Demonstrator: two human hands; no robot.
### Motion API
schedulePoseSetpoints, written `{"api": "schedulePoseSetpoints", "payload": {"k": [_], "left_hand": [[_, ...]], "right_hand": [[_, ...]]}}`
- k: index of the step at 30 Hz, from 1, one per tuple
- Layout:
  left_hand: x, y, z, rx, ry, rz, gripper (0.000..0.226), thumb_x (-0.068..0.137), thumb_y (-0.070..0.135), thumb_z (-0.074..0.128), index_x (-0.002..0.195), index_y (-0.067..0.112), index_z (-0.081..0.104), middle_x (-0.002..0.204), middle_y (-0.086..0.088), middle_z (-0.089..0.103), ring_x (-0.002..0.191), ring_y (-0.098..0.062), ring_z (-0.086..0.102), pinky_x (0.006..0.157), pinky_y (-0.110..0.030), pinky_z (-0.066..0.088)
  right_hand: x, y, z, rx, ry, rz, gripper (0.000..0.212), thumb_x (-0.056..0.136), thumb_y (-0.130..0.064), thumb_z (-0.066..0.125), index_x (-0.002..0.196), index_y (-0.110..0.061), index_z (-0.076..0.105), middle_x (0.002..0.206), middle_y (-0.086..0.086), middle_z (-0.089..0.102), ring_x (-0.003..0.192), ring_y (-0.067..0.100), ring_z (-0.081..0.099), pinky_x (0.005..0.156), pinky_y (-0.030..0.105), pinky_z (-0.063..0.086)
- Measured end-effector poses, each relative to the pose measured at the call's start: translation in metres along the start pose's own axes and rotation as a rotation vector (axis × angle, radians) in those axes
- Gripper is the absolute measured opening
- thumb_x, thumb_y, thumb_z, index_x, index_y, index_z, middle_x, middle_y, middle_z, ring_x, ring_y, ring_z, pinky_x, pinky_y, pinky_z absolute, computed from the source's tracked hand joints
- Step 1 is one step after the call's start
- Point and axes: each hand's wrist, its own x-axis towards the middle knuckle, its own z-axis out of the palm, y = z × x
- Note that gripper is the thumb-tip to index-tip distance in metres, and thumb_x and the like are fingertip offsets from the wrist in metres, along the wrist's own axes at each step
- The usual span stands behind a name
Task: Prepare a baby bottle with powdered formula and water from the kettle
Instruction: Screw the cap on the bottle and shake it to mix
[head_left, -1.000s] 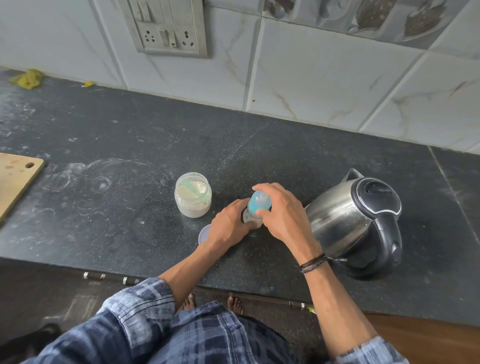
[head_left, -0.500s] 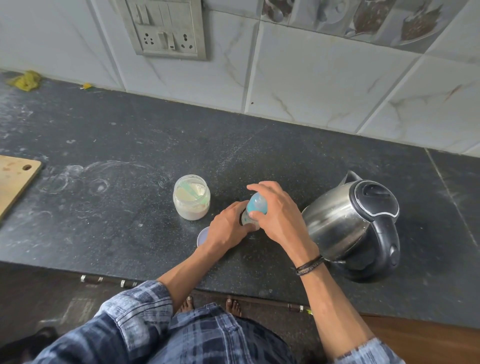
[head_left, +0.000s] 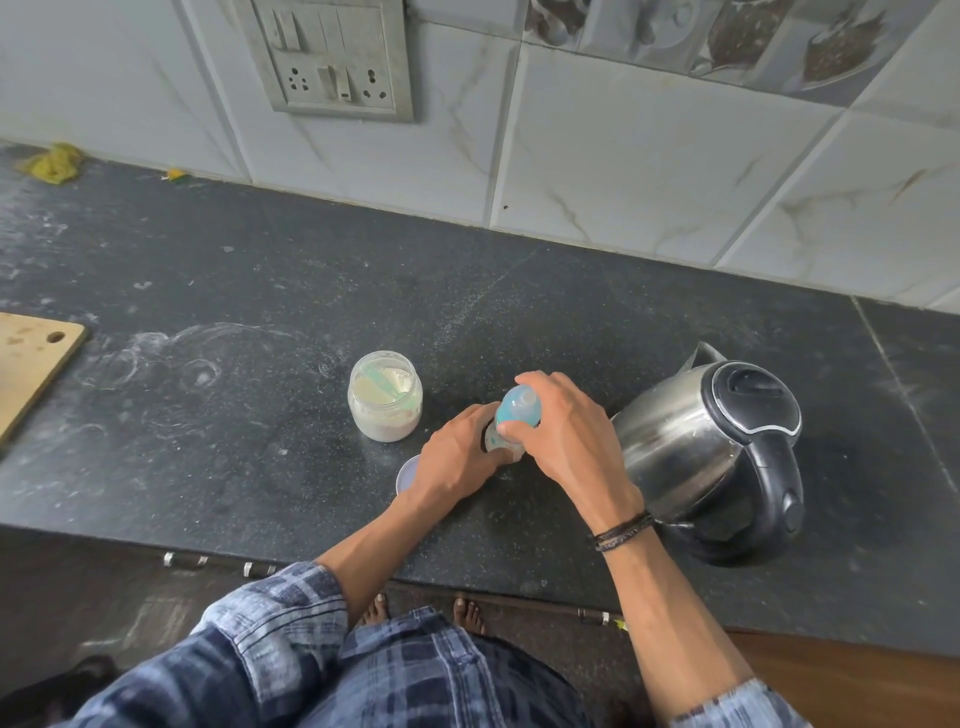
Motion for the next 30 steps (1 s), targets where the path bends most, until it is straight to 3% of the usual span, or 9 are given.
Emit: {"api": "schedulePoseSetpoints", "payload": {"k": [3,7,10,12,15,20,30], "left_hand": [[-0.001,-0.001,0.0,-0.003,-0.002,0.014,0.052,0.085,0.051,0.071,0.133,0.04,0.055,0.119,0.019,0.062,0.101,-0.007,0.059,0.073,-0.028,0.037],[0.001,-0.005,0.0,0.011,0.001,0.008,0.053,0.083,0.055,0.071,0.132,0.042,0.054,0.118,0.022,0.061,0.096,-0.002,0.054,0.07,-0.024,0.036],[0.002,-0.005,0.002,0.004,0.007,0.02,0.053,0.083,0.054,0.072,0.131,0.043,0.054,0.118,0.023,0.06,0.095,-0.001,0.053,0.068,-0.02,0.035],[0.001,-0.005,0.003,-0.003,0.005,0.033,0.052,0.084,0.051,0.072,0.132,0.041,0.054,0.119,0.021,0.061,0.098,-0.004,0.056,0.07,-0.025,0.038],[0.001,-0.005,0.002,0.003,0.002,0.027,0.051,0.085,0.051,0.071,0.132,0.04,0.054,0.118,0.021,0.06,0.097,-0.005,0.056,0.072,-0.029,0.038],[-0.001,-0.002,0.001,0.001,0.002,0.024,0.05,0.085,0.049,0.072,0.131,0.038,0.055,0.116,0.021,0.059,0.094,-0.003,0.051,0.073,-0.03,0.039],[-0.004,0.002,0.001,-0.027,0.008,0.03,0.046,0.088,0.041,0.072,0.131,0.033,0.057,0.109,0.021,0.054,0.096,-0.007,0.055,0.071,-0.029,0.036]], "right_hand": [[-0.001,-0.002,-0.003,0.019,0.008,-0.011,0.075,0.085,-0.042,0.085,0.149,-0.024,0.051,0.132,0.001,0.057,0.115,0.024,0.061,0.091,0.038,0.05],[-0.002,-0.004,-0.002,0.035,-0.012,-0.075,0.059,0.089,-0.019,0.081,0.144,-0.023,0.059,0.133,-0.001,0.059,0.118,0.026,0.06,0.094,0.038,0.051],[0.0,-0.005,-0.002,-0.002,0.001,-0.049,0.057,0.088,-0.033,0.082,0.139,-0.022,0.059,0.127,0.002,0.057,0.111,0.025,0.058,0.089,0.037,0.051],[-0.001,-0.005,-0.002,-0.002,-0.018,-0.048,0.066,0.086,-0.041,0.084,0.144,-0.024,0.055,0.131,0.002,0.053,0.112,0.024,0.056,0.092,0.037,0.052],[-0.003,-0.004,-0.001,0.039,-0.071,-0.082,0.067,0.089,-0.026,0.083,0.149,-0.024,0.052,0.14,0.001,0.053,0.121,0.025,0.058,0.099,0.039,0.052],[0.001,-0.004,0.002,0.012,-0.057,-0.073,0.053,0.091,-0.018,0.079,0.139,-0.023,0.056,0.129,0.004,0.058,0.117,0.025,0.06,0.093,0.038,0.053],[-0.001,0.01,0.02,0.134,0.009,-0.045,0.058,0.085,-0.013,0.081,0.137,-0.025,0.056,0.118,0.003,0.062,0.109,0.025,0.06,0.087,0.035,0.05]]}}
